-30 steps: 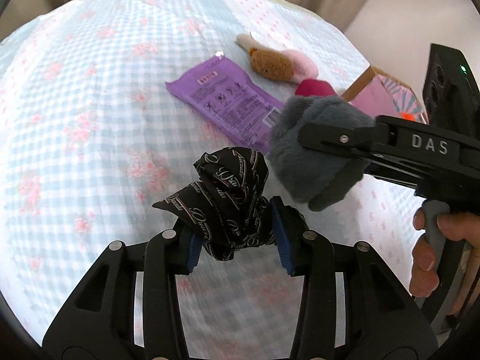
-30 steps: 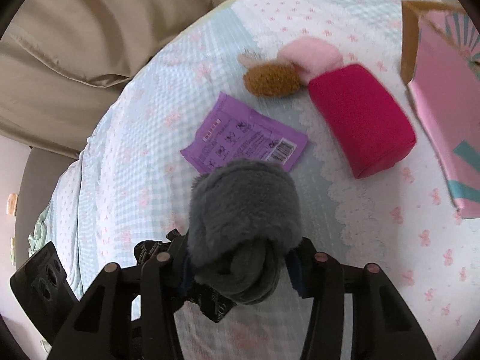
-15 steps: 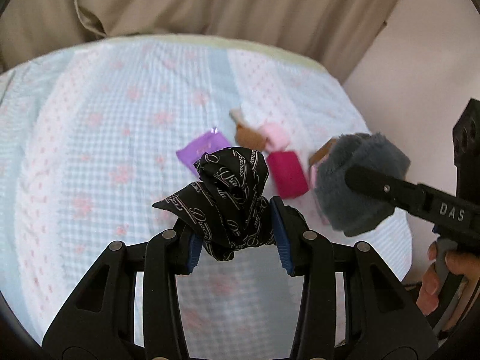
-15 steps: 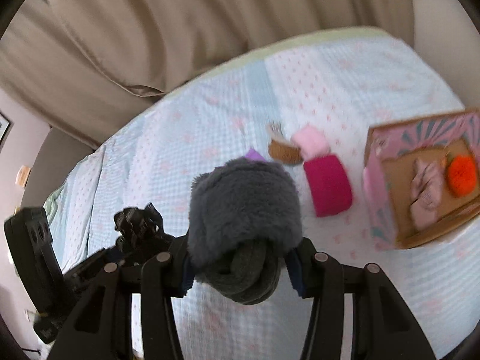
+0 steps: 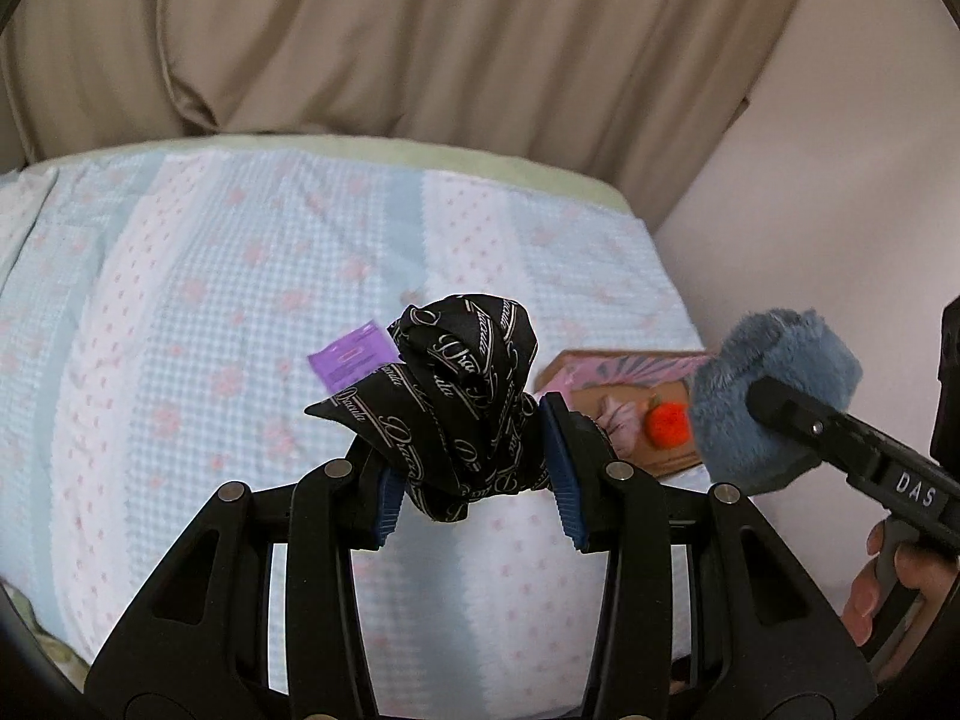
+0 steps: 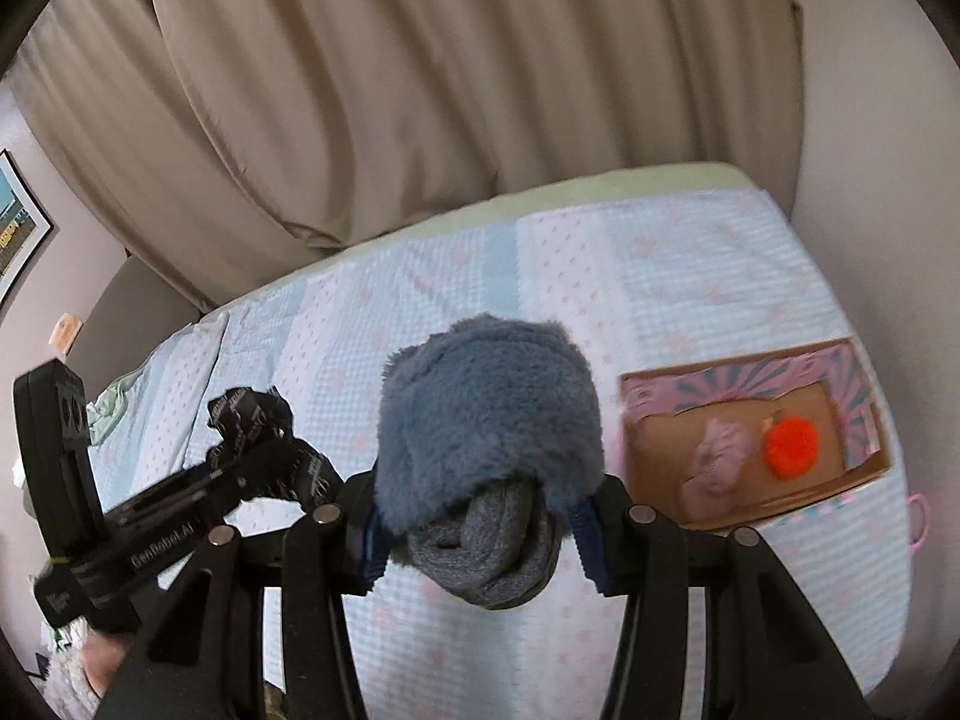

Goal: Organize soft objects
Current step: 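Carry the black scrunchie and grey sock into the box and release both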

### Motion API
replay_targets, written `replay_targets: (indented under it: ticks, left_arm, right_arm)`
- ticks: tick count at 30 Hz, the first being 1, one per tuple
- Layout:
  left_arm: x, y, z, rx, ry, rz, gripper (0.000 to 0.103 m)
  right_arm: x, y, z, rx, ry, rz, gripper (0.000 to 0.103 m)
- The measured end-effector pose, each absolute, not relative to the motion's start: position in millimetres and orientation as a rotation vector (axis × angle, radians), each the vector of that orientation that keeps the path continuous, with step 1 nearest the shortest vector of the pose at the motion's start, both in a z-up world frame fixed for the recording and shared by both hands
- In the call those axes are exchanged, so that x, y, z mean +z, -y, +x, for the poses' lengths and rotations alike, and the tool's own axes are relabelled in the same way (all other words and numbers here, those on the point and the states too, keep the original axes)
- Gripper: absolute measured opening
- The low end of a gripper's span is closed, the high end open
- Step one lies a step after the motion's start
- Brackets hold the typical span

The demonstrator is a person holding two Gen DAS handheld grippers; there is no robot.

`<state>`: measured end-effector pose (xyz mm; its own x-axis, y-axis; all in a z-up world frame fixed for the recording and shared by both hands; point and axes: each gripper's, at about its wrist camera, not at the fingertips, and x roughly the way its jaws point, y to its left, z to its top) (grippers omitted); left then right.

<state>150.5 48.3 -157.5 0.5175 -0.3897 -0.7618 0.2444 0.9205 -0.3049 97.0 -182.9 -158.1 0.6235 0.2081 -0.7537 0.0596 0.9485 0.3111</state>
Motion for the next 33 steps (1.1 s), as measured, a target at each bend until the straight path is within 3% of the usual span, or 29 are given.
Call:
replay_targets:
  ticks: [5, 13, 23, 33]
  left_arm:
    - [-134, 1, 142, -0.397, -0.916, -0.171, 0.038]
    - [-142, 82, 137, -0.416, -0.931, -0.182, 0.038]
    - [-194, 180, 149, -0.438, -1.057, -0.118, 0.038]
    - [-280, 224, 194, -0.426, -1.205, -0.079, 0.038]
  right_arm:
    - [-143, 232, 78, 0.051, -0.878, 0.316, 0.046]
    - [-145, 310, 69, 0.005, -0.894, 0.313, 0.046]
    - [-192, 392, 93, -0.052, -0.997, 0.351, 0.046]
    - [-261, 418, 139, -0.068, -1.155, 0.395, 0.046]
